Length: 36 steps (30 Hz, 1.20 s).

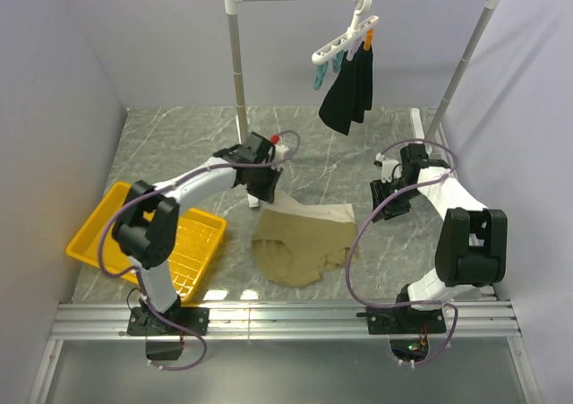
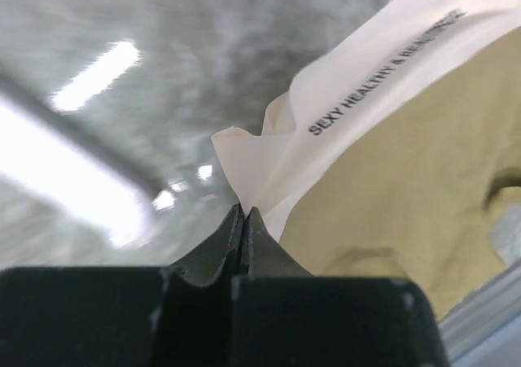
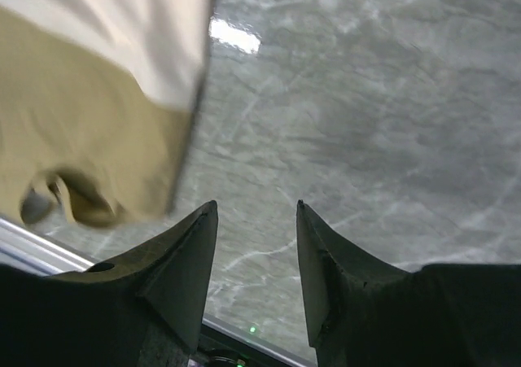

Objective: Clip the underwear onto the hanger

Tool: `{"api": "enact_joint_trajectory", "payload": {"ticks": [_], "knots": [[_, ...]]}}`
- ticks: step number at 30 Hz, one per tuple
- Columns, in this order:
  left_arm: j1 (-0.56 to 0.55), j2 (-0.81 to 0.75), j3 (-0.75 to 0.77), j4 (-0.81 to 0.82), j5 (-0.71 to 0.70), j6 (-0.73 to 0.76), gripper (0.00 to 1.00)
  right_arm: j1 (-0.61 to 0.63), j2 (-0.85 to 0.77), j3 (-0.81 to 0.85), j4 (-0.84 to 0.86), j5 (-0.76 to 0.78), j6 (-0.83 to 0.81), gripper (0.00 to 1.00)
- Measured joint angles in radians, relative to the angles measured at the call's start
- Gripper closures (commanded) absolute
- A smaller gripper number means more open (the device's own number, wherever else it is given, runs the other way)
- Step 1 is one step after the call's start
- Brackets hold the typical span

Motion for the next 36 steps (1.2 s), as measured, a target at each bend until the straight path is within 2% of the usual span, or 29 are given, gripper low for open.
{"api": "enact_joint_trajectory", "payload": {"ticks": [4,12,19,28,30,31,34,36], "knots": [[0.042,-0.078,-0.004,-0.013,-0.031,0.039,1.00,0.000,0.030,0.011,0.011,-0.054,0.034,0.50],[0.032,-0.043,-0.005,-0.040,-0.024,0.055,1.00,0.020,0.134,0.037,0.143,-0.132,0.190,0.53],[0.031,-0.035,-0.013,-0.039,-0.018,0.053,1.00,0.145,0.191,0.041,0.321,-0.101,0.338,0.57],[0.031,-0.035,-0.039,-0.035,-0.011,0.044,1.00,0.250,0.304,0.114,0.413,0.017,0.433,0.57],[0.031,-0.035,-0.039,-0.035,-0.011,0.044,1.00,0.266,0.326,0.145,0.419,0.042,0.439,0.63],[0.031,-0.035,-0.039,-0.034,-0.011,0.043,1.00,0.272,0.337,0.159,0.418,0.049,0.440,0.76],[0.034,-0.035,-0.039,-0.034,-0.010,0.042,1.00,0.284,0.366,0.188,0.411,0.051,0.438,1.00],[0.038,-0.035,-0.039,-0.034,-0.008,0.043,1.00,0.286,0.369,0.192,0.407,0.042,0.435,1.00]]}}
